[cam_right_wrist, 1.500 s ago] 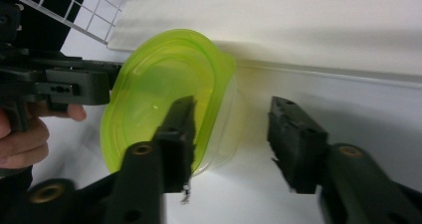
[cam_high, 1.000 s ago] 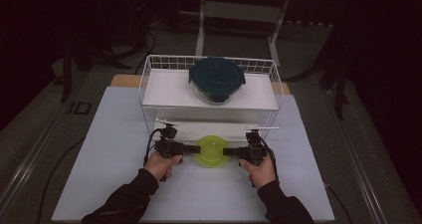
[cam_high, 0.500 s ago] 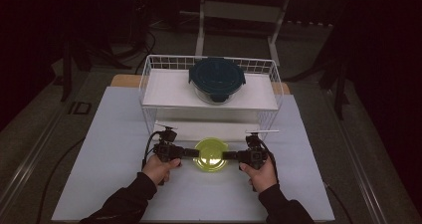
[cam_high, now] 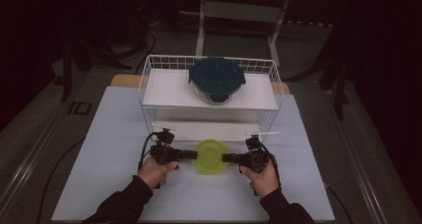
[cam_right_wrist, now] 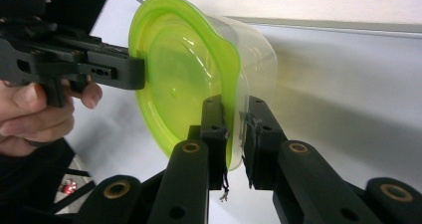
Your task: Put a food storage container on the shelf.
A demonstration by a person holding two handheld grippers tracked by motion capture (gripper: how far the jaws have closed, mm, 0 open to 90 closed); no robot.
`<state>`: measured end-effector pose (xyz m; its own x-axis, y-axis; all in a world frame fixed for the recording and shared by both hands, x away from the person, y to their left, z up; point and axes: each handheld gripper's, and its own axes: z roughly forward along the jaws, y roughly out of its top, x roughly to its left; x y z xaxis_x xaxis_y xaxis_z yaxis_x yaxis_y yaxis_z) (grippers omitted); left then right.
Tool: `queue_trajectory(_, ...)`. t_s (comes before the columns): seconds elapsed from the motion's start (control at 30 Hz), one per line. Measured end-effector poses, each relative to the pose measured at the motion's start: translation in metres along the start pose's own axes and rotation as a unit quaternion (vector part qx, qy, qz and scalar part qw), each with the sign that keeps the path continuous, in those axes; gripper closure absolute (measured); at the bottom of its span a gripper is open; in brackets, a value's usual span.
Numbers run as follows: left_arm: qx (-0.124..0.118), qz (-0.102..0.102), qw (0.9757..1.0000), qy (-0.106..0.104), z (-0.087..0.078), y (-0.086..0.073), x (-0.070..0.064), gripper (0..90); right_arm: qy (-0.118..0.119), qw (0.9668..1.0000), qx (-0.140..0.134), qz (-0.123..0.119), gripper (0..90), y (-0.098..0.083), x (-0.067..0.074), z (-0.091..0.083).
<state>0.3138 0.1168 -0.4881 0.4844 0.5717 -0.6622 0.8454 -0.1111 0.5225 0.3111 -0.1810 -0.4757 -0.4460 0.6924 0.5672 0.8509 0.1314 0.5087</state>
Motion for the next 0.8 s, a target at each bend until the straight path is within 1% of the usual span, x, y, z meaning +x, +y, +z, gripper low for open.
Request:
queue_trajectory(0.03, -0.004, 0.007, 1.0000, -0.001, -0.006, -0.001, -0.007, 79.8, 0.001, 1.0000, -0.001, 0.000, 80.7, 0.000, 0.003, -0.002)
queue_trajectory(0.07, -0.005, 0.010, 0.9999, 0.001, -0.009, -0.001, -0.011, 79.8, 0.004, 1.0000, -0.004, -0.004, 80.7, -0.001, 0.009, -0.009)
queue_trajectory(0.2, -0.016, 0.022, 0.9996, 0.000, -0.021, 0.000, -0.025, 79.9, 0.008, 0.9997, -0.013, -0.017, 80.8, -0.001, 0.021, -0.020)
queue_trajectory(0.27, -0.018, 0.027, 0.9995, 0.001, -0.026, 0.001, -0.031, 79.8, 0.011, 0.9995, -0.017, -0.023, 80.7, 0.000, 0.026, -0.026)
queue_trajectory(0.4, -0.026, 0.037, 0.9990, -0.006, -0.035, 0.003, -0.041, 79.8, 0.012, 0.9990, -0.024, -0.036, 80.7, 0.002, 0.036, -0.036)
queue_trajectory(0.47, -0.027, 0.044, 0.9987, -0.004, -0.039, 0.004, -0.047, 79.8, 0.014, 0.9987, -0.028, -0.041, 80.7, 0.003, 0.040, -0.041)
queue_trajectory(0.73, -0.036, 0.053, 0.9979, -0.007, -0.053, 0.009, -0.063, 79.8, 0.019, 0.9974, -0.041, -0.056, 80.7, 0.007, 0.053, -0.056)
queue_trajectory(0.8, -0.040, 0.061, 0.9973, -0.009, -0.057, 0.010, -0.067, 79.8, 0.022, 0.9969, -0.047, -0.059, 80.7, 0.008, 0.056, -0.060)
